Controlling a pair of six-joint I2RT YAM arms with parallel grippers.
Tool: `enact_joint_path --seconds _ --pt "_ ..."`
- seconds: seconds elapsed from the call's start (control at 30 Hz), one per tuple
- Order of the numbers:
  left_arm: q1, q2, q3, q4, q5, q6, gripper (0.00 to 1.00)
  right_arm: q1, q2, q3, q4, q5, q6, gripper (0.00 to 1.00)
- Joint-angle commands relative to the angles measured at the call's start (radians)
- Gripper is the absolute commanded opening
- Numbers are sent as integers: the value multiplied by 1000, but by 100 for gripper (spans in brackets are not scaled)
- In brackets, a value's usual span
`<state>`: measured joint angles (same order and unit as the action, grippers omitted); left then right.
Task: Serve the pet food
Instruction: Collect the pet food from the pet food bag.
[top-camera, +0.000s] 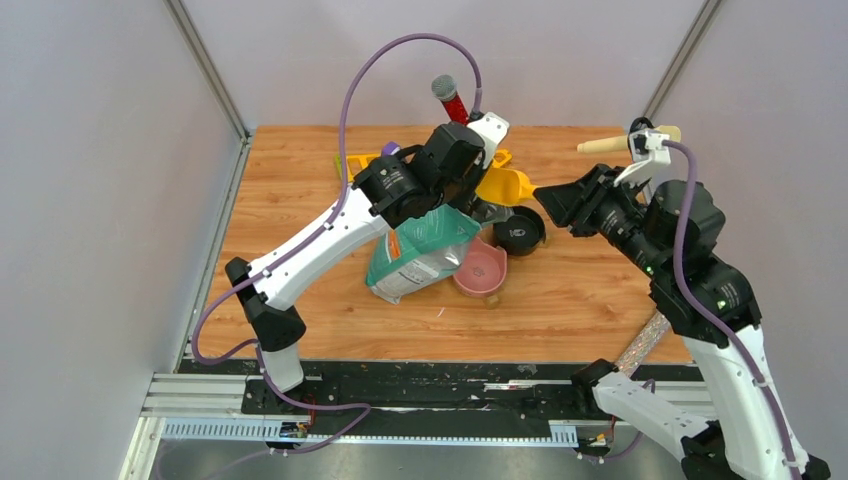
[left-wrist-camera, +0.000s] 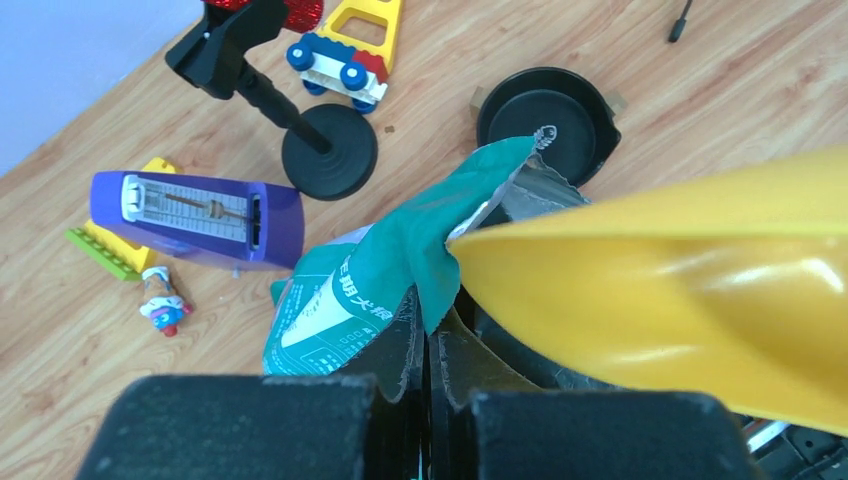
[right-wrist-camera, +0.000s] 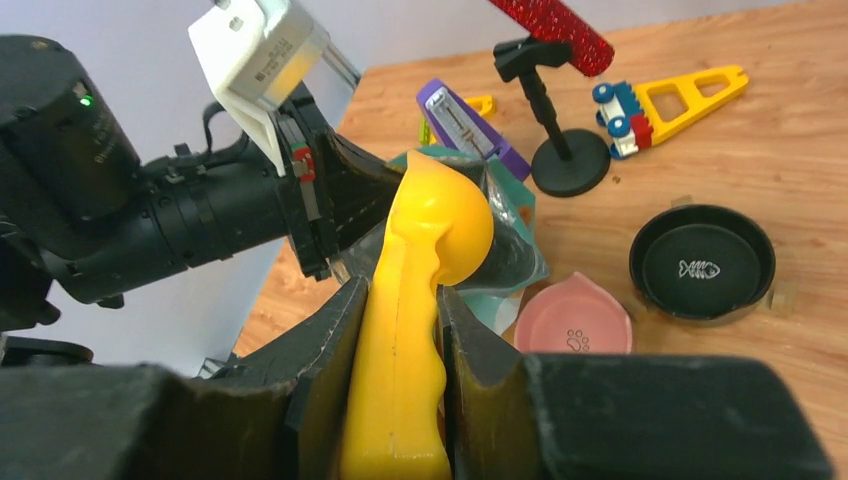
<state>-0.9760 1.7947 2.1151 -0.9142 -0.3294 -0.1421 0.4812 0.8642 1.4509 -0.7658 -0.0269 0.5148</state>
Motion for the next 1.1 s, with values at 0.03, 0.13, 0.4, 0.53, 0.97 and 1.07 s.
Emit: enact_joint_path --seconds 0.03,0.13,0.4,0.53,0.97,1.07 --pt "-10 -33 74 134 -35 55 0 2 64 62 -63 -69 5 0" --pt "-11 -38 79 137 -38 63 0 2 98 78 -79 -93 0 0" --pt "-11 -50 74 146 -67 82 0 4 208 111 -212 -93 -77 0" --pt "-12 -49 59 172 -68 82 0 5 262 144 -246 12 -125 0" --pt "-12 -70 15 224 -86 73 0 150 543 299 -334 144 -171 0" --pt "-12 -85 -7 246 -84 69 0 188 574 287 -331 151 -159 0"
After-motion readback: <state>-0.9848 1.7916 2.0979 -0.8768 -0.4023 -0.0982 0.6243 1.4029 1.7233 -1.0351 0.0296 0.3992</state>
